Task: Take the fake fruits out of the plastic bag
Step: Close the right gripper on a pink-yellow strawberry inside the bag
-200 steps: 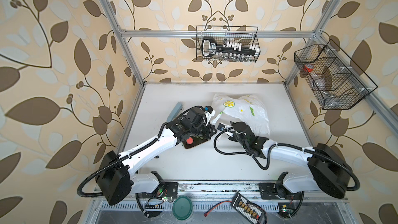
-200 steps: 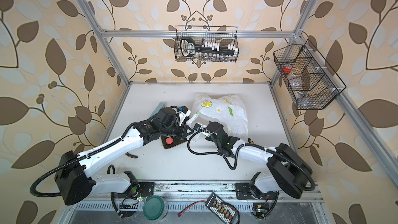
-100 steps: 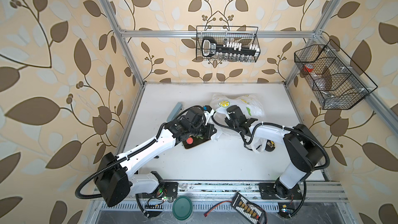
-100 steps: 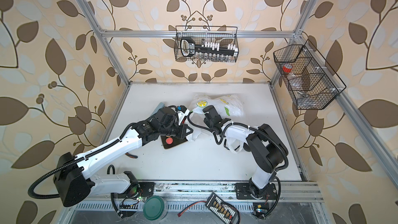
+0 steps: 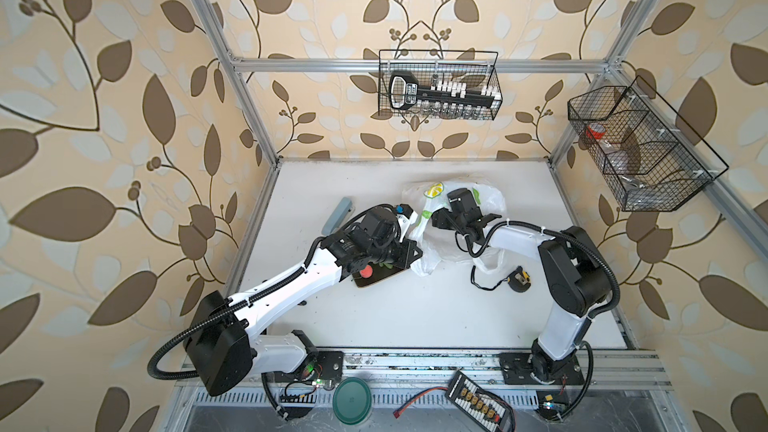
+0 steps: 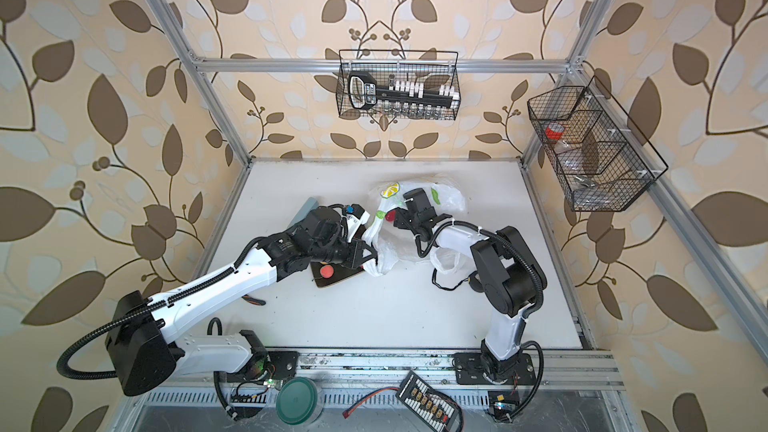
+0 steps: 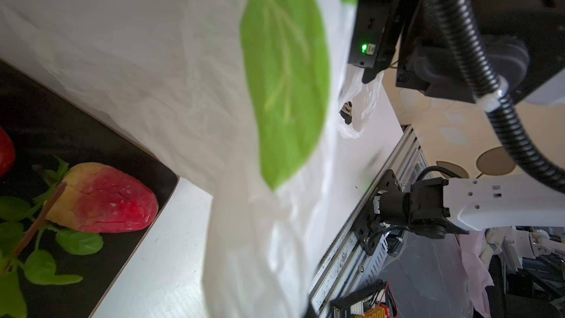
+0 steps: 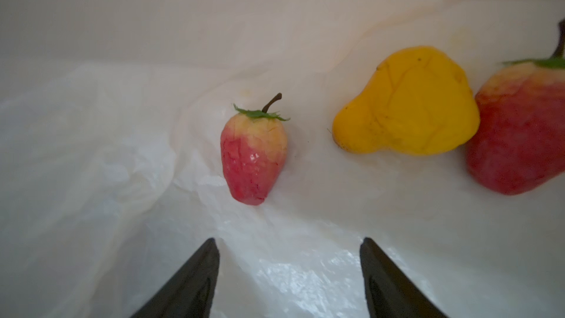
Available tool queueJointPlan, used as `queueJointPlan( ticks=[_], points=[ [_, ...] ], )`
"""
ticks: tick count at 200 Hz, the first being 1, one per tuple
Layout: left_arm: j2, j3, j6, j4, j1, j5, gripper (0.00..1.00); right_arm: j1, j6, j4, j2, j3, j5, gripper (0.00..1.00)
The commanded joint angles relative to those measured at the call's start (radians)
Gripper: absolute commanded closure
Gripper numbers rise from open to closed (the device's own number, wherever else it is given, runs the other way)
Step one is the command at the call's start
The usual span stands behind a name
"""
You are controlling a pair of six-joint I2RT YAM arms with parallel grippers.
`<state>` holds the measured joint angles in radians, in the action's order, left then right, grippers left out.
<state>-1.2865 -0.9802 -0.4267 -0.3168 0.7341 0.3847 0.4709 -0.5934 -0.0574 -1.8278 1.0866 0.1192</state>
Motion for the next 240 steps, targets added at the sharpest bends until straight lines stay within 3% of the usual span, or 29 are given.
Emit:
queueJointPlan(
  ticks=[1,55,114,143,183,208,240],
  points=[
    [-0.026,-0.056,-0.003,0.029,0.018,0.037,1.0,0.003,-0.172,-0.092,-0.039,0.04,-0.062,0.24],
    [-0.066,-0.084,0.001,0.04,0.024,0.046,1.0,0.004,-0.18,-0.183,-0.12,0.058,-0.119,0.18],
    [-0.086,-0.102,-0.003,0.034,0.027,0.064,1.0,-0.001,-0.141,-0.213,-0.249,0.167,-0.091,0.14],
    [-0.084,-0.093,-0.01,0.032,0.028,0.069,1.0,-0.009,-0.112,-0.155,-0.323,0.249,-0.074,0.21],
    [-0.075,-0.089,-0.012,0.018,0.03,0.058,1.0,-0.009,-0.13,-0.144,-0.346,0.23,-0.038,0.42],
    [-0.069,-0.093,-0.012,0.003,0.03,0.03,1.0,-0.009,-0.12,-0.143,-0.311,0.2,-0.029,0.56],
    [-0.045,-0.105,-0.04,-0.023,0.028,-0.076,1.0,-0.019,-0.066,-0.131,-0.22,0.148,-0.043,0.61]
  ],
)
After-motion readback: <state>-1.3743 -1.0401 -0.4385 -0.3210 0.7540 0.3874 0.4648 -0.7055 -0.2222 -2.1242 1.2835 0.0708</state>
